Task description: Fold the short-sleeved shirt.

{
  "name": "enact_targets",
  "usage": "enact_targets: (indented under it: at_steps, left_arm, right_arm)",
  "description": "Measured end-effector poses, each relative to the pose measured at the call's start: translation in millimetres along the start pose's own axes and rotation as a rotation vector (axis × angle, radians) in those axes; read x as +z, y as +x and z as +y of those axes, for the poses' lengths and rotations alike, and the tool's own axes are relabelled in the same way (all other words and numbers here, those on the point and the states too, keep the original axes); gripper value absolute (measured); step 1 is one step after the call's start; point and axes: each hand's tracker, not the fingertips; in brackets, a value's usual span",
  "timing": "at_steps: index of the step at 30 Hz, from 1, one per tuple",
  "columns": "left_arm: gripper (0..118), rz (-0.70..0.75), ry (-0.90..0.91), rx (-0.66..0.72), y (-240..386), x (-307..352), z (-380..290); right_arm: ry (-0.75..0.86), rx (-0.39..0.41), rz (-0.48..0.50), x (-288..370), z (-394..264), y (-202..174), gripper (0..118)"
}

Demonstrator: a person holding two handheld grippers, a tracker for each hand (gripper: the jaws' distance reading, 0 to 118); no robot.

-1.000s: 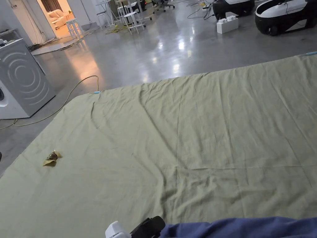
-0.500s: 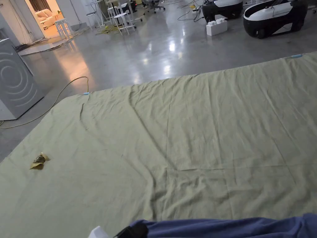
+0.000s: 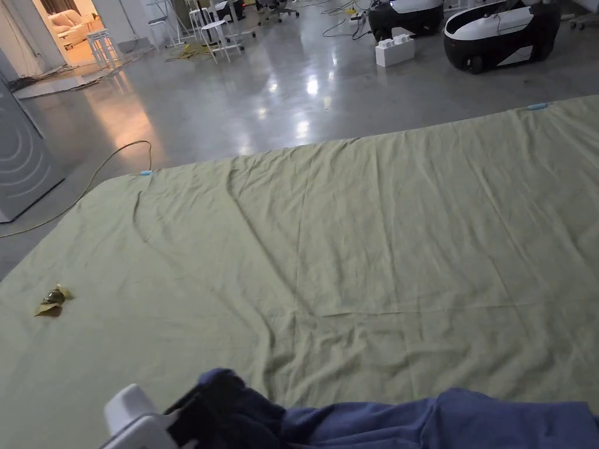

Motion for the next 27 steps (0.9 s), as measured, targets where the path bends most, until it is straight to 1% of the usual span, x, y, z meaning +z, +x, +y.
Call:
enact_targets:
  at_steps: [3, 5, 8, 9, 10, 11, 12, 13, 14, 16, 17, 18, 19, 20, 21, 22, 23, 24, 25, 27]
  left_arm:
    - [11, -0.027, -0.121, -0.037, 39.8, -54.7, -53.2]
    - [11, 0.006, -0.216, -0.070, 54.3, -91.0, -84.6]
    - [11, 0.057, -0.271, -0.139, 69.1, -121.8, -111.1]
    - [15, 0.097, -0.268, -0.164, 70.8, -128.2, -113.9]
    - [26, 0.102, -0.274, -0.159, 71.0, -129.5, -112.3]
    - [43, 0.077, -0.276, -0.144, 71.1, -125.0, -106.5]
    - [68, 0.026, -0.266, -0.118, 72.4, -118.6, -101.1]
    - [81, -0.027, -0.208, -0.091, 72.3, -104.1, -91.0]
    - [89, -0.064, -0.165, -0.081, 70.7, -86.6, -81.2]
    - [90, -0.063, -0.046, -0.090, 67.6, -62.2, -61.4]
    - [89, -0.003, -0.019, -0.094, 63.4, -56.2, -55.2]
    - [84, 0.034, -0.010, -0.096, 58.9, -50.4, -52.4]
    - [73, 0.042, -0.006, -0.084, 51.2, -49.3, -51.4]
    - [53, 0.029, -0.024, -0.053, 43.4, -51.7, -54.4]
    - [16, 0.032, -0.053, 0.001, 36.3, -55.0, -58.3]
    - [4, 0.044, -0.110, 0.066, 30.8, -67.0, -69.8]
    - [4, 0.020, -0.159, 0.105, 27.1, -73.7, -82.5]
    - [4, -0.040, -0.204, 0.122, 24.5, -81.0, -93.3]
    - [4, -0.091, -0.260, 0.114, 26.6, -91.7, -106.9]
    - [4, -0.090, -0.325, 0.075, 36.5, -107.9, -133.2]
  right_arm:
    - [0.002, 0.048, -0.020, 9.6, 1.3, -3.4, 0]
    - [-0.004, 0.069, -0.035, 18.4, 1.8, -3.0, 0]
    - [-0.012, 0.082, -0.062, 28.1, 0.1, 0.6, 0]
    - [-0.012, 0.079, -0.074, 30.6, -1.2, 3.3, 0]
    - [-0.014, 0.063, -0.084, 31.7, -2.7, 6.5, 0]
    - [-0.019, 0.042, -0.086, 32.2, -4.0, 9.8, 0]
    - [-0.022, 0.022, -0.084, 32.2, -5.0, 12.6, 0]
    - [-0.023, 0.004, -0.083, 32.1, -5.8, 15.2, 0]
    - [-0.021, -0.011, -0.081, 32.1, -6.6, 16.8, 0]
    - [-0.026, -0.046, -0.067, 29.2, -12.8, 25.4, 0]
    - [-0.024, -0.054, -0.066, 27.6, -17.4, 30.8, 0]
    - [-0.023, -0.061, -0.064, 26.7, -17.8, 31.2, 0]
    - [-0.021, -0.064, -0.060, 26.6, -17.8, 30.7, 0]
    - [-0.018, -0.065, -0.058, 26.4, -17.0, 29.7, 0]
    - [-0.018, -0.064, -0.055, 26.4, -16.2, 28.6, 0]
    - [-0.019, -0.062, -0.052, 26.7, -15.9, 28.0, 0]
    - [-0.022, -0.057, -0.048, 27.4, -15.9, 27.4, 0]
    - [-0.025, -0.051, -0.049, 28.3, -15.5, 26.2, 0]
    - [-0.029, -0.044, -0.052, 29.4, -15.4, 25.2, 0]
    - [-0.038, -0.039, -0.058, 30.6, -16.0, 25.3, 0]
